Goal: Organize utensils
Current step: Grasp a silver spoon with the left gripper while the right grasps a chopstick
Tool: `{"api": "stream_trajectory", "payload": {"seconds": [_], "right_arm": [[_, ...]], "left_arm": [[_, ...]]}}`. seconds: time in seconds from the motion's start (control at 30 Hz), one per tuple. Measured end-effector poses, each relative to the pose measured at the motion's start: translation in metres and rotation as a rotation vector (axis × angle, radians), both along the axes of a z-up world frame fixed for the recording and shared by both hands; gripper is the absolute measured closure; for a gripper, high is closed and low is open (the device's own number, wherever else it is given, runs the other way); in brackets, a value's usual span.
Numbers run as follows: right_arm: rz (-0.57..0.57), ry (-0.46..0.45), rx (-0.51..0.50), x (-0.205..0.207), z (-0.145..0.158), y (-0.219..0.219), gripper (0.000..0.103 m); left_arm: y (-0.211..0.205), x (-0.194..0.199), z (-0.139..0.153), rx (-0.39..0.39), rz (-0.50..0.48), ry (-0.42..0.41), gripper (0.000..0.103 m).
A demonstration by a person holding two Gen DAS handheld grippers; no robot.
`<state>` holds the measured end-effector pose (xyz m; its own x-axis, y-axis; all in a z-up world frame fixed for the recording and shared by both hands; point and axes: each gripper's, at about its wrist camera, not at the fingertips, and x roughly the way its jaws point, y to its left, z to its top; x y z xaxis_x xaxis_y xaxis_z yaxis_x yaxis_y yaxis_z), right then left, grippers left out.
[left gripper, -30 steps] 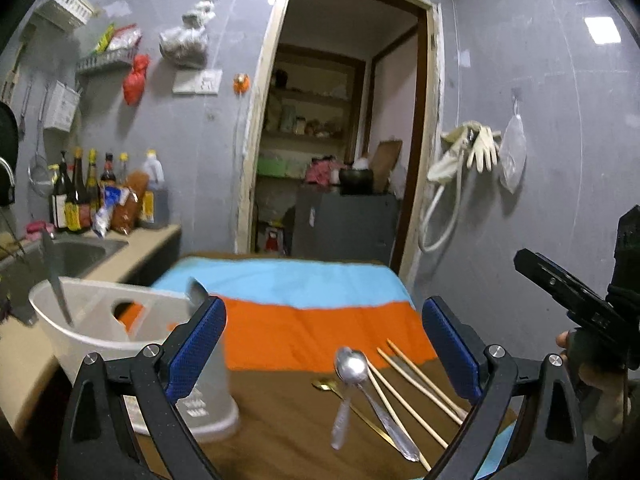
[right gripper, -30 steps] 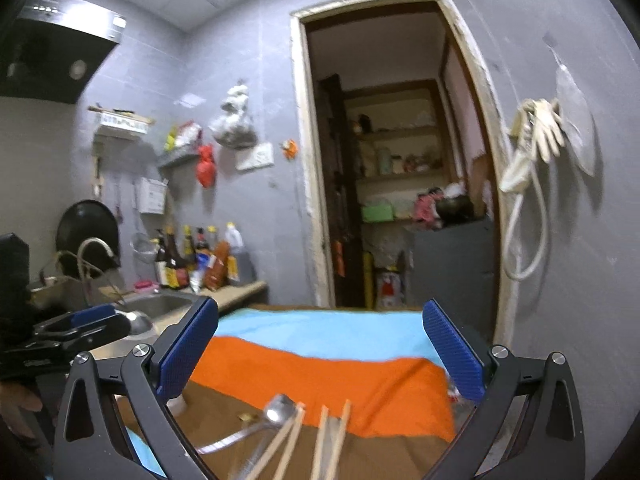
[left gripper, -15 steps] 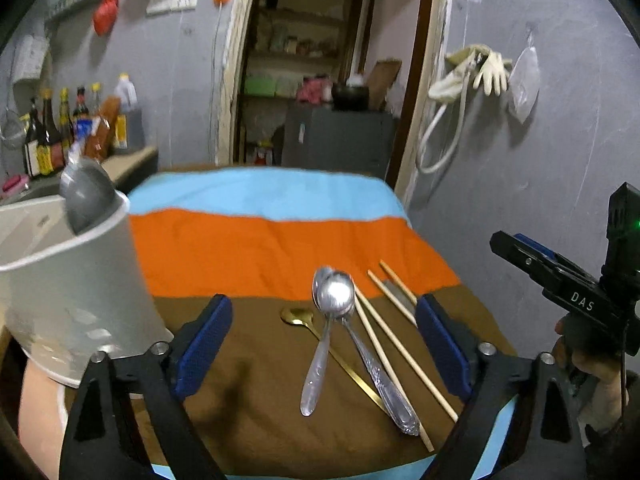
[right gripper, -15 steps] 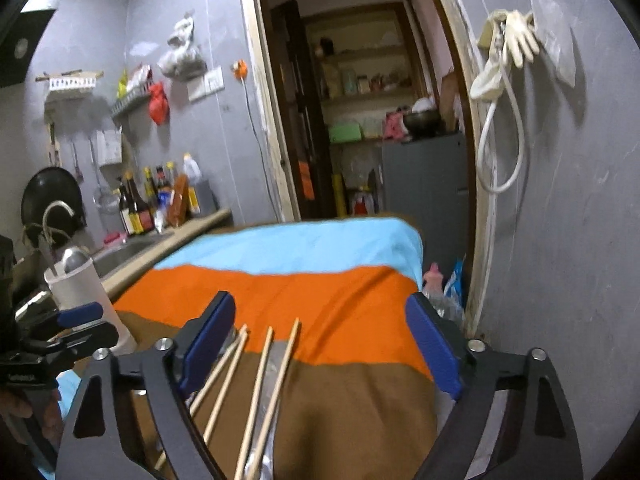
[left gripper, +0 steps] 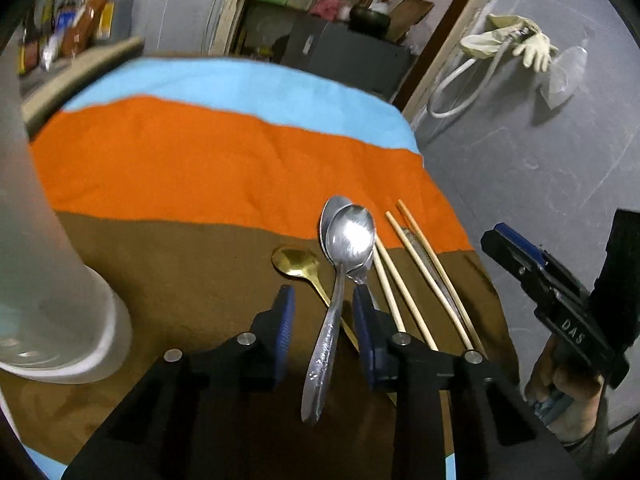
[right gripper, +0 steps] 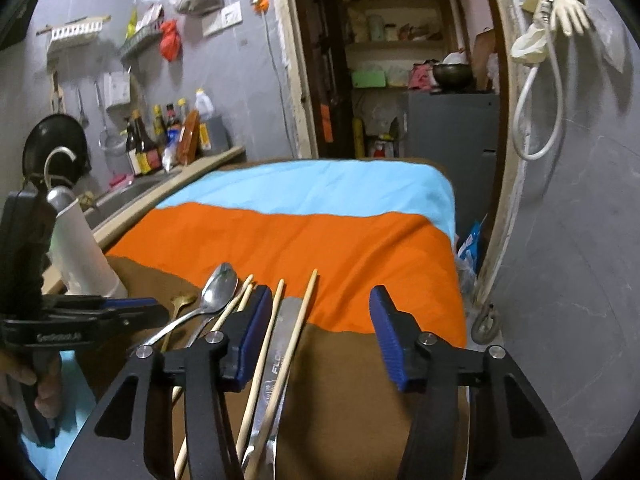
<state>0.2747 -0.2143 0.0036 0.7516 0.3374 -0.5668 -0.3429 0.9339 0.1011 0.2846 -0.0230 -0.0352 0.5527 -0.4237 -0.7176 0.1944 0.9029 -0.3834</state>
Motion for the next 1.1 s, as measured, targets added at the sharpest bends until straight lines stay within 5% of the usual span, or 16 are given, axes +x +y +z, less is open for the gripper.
{"api": "stream_trajectory", "payload": {"seconds": [0.4, 0.73, 0.83, 0.9, 1.1], "right_arm": [[0.011, 0.146, -0.037, 0.036, -0.017, 0.014, 0.070], [0.047, 0.315, 0.038, 0.078, -0.037, 0.019, 0.078], [0.044, 0.322, 0.057, 0.081, -0.037, 0.017, 0.082], [0.036, 0.326, 0.073, 0.081, -0.037, 0.013, 0.095], [0.045, 0.294, 0.092, 0.076, -0.031, 0.010, 0.098]], "left_arm": [[0.012, 0.015, 0.000, -0.047, 0.012, 0.027, 0.088], [0.008, 0.026, -0.003, -0.085, -0.001, 0.038, 0.090], [0.008, 0.025, -0.003, -0.099, -0.001, 0.032, 0.094], [0.008, 0.024, -0.002, -0.112, -0.005, 0.026, 0.100], [0.007, 0.017, 0.001, -0.134, -0.008, 0.011, 0.103]]}}
